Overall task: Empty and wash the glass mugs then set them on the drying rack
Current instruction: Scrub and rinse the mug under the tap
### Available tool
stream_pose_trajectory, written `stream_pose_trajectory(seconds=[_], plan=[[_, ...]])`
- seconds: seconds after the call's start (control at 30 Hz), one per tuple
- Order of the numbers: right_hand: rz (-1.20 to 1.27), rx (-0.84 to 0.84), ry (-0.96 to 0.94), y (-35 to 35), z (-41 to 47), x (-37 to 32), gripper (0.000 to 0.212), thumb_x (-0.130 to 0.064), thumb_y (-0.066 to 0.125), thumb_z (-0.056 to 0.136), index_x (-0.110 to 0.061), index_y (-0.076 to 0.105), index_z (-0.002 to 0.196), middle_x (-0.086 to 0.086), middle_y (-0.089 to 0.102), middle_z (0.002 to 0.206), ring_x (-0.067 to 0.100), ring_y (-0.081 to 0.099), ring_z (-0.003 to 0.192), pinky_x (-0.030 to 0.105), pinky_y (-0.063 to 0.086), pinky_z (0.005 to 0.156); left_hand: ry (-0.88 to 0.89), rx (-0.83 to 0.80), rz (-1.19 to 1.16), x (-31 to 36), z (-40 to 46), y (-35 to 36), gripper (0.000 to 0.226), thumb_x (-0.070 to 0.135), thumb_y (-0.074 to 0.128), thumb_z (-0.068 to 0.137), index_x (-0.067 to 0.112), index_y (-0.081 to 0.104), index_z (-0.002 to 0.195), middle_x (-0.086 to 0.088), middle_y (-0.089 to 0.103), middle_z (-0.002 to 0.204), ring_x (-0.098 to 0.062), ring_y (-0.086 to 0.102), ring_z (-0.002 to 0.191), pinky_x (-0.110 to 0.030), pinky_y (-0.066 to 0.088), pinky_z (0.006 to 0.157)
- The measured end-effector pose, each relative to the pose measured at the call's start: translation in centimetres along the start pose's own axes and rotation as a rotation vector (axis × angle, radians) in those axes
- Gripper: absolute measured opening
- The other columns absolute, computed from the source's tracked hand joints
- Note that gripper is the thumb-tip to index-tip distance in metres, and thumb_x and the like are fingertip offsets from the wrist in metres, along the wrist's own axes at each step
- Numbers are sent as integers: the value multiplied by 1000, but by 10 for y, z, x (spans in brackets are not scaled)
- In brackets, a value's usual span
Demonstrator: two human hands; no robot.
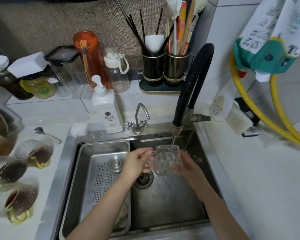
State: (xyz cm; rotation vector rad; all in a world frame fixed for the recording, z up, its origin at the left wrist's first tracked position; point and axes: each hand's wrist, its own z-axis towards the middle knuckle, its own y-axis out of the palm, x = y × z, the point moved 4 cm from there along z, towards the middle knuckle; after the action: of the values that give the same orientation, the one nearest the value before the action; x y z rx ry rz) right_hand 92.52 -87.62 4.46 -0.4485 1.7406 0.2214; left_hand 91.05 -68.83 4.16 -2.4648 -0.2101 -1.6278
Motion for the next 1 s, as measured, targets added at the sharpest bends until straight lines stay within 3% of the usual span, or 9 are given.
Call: stream_pose_trajectory(seconds=[0.1, 0.2, 0.37, 0.53, 0.63, 0.73, 0.8, 0.9, 1.0], plan=[[-65, 72, 106, -2, -2, 9, 27, -50, 57, 83, -40, 64, 108, -13, 68, 102, 9, 63, 102, 26, 48, 91, -99, -8, -3, -8, 0, 5, 17, 21, 51, 97, 14, 63, 107, -7, 68, 77, -10, 64, 50, -20, 52, 45], [-49, 183, 214, -7, -5, 16, 19, -51, 54, 87, -38, 64, 97, -14, 66, 96, 7, 61, 95, 24, 46, 83, -149, -14, 9, -13, 0, 14, 21, 22, 51, 97, 8, 63, 107, -8, 66, 72, -11, 63, 47, -19, 49, 41], [-89, 253, 309, -6, -11, 15, 64, -71, 49, 74, -9, 64, 78, 6, 57, 72, 15, 52, 68, 24, 42, 64, -116, -33, 77, -13, -5, 26, 17, 26, 54, 95, 14, 59, 105, -5, 61, 69, -7, 57, 42, -20, 51, 42], [-143, 272, 332, -4, -16, 14, 52, -63, 48, 84, -14, 54, 67, -1, 51, 61, 8, 47, 55, 19, 37, 54, -107, -36, 114, -11, -11, 25, 21, 28, 54, 95, 12, 57, 109, -3, 56, 64, -6, 55, 40, -22, 52, 44], [-92, 194, 243, -2, -16, 12, 52, -65, 55, 74, -17, 67, 90, -4, 61, 73, 7, 55, 64, 17, 45, 60, -74, -34, 66, -1, -13, 18, 17, 21, 45, 99, 14, 54, 111, -2, 58, 73, -11, 55, 48, -21, 50, 46], [-60, 96, 138, -8, -11, 5, 56, -56, 67, 69, -25, 63, 115, -5, 69, 105, 10, 66, 95, 22, 53, 80, -36, -47, 126, 9, -13, 10, 16, 18, 45, 99, 13, 56, 108, -1, 63, 77, -10, 62, 55, -23, 52, 46], [-71, 28, 60, -12, -9, -7, 49, -40, 73, 77, -27, 59, 122, -6, 68, 113, 10, 64, 106, 28, 53, 91, -15, -60, 151, 16, -13, 5, 15, 19, 52, 96, 8, 60, 101, -2, 66, 78, -12, 65, 62, -24, 53, 45], [-20, -69, -26, -16, -6, -25, 45, -16, 70, 82, -29, 56, 123, -17, 66, 116, -2, 62, 106, 13, 51, 85, -18, -91, 114, 28, -17, 2, 11, 24, 60, 91, 14, 61, 89, -2, 67, 81, -11, 63, 66, -24, 54, 54], [-11, -165, -66, -24, 3, -34, 54, -7, 68, 83, -24, 52, 131, -11, 61, 126, 2, 58, 115, 15, 50, 90, -71, -146, 53, 35, -19, 5, 11, 25, 60, 90, 14, 62, 88, -2, 68, 85, -11, 63, 68, -25, 54, 62]])
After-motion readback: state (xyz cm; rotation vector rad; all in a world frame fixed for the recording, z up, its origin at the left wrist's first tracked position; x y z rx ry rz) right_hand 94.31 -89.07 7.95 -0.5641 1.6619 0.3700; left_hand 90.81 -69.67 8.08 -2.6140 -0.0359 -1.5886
